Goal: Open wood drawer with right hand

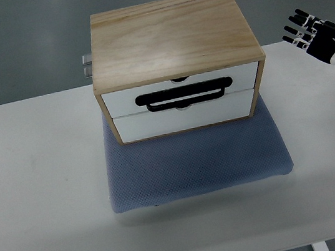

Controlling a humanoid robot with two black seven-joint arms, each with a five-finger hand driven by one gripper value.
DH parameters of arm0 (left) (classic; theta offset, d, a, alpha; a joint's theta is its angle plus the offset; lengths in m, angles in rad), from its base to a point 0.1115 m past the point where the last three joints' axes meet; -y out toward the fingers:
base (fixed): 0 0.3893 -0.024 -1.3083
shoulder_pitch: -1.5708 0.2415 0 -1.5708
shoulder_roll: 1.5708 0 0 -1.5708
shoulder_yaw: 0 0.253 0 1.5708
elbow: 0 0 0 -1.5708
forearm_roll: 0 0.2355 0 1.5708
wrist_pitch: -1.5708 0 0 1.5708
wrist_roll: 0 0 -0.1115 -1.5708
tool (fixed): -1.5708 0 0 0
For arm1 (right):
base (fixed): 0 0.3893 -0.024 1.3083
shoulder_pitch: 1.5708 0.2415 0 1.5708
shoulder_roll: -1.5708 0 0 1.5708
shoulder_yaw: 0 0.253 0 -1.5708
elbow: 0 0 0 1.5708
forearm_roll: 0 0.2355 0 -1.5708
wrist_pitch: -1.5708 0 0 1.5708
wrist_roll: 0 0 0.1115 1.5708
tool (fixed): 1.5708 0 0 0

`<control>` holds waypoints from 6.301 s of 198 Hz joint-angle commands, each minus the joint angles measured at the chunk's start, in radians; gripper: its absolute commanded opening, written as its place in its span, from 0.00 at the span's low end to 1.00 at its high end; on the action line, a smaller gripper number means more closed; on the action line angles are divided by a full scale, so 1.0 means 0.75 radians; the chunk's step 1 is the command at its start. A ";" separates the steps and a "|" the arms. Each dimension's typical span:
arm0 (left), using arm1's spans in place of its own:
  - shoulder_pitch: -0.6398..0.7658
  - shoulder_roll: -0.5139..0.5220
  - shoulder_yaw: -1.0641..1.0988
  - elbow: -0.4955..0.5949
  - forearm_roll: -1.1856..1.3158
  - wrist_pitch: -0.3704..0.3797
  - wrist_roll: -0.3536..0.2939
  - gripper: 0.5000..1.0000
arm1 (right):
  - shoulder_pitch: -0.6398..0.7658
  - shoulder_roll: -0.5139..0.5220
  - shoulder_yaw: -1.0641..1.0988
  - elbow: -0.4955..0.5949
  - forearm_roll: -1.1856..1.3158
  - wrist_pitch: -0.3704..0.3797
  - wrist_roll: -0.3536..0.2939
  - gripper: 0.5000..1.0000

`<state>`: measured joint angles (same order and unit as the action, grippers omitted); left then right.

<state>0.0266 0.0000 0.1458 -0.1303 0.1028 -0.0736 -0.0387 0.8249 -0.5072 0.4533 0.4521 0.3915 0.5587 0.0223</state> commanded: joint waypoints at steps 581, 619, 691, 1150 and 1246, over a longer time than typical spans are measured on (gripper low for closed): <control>0.001 0.000 0.000 0.000 0.000 0.000 0.000 1.00 | 0.530 -0.222 -0.519 1.087 -1.516 -0.078 0.359 0.91; 0.001 0.000 0.000 0.000 0.000 0.000 0.000 1.00 | 0.516 -0.205 -0.519 1.085 -1.555 -0.086 0.359 0.91; -0.001 0.000 0.000 0.000 0.000 0.000 -0.002 1.00 | 0.495 -0.207 -0.521 1.089 -1.563 -0.068 0.359 0.91; -0.001 0.000 0.000 0.000 0.000 0.000 0.000 1.00 | 0.469 -0.645 -0.042 1.122 -0.978 0.069 0.371 0.91; -0.001 0.000 0.000 0.000 0.000 0.000 -0.002 1.00 | 0.215 -0.420 -0.054 0.164 -0.195 0.069 0.357 0.90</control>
<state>0.0264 0.0000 0.1457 -0.1304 0.1028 -0.0736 -0.0386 1.0398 -0.8919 0.4168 0.7138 0.1126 0.6107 0.2934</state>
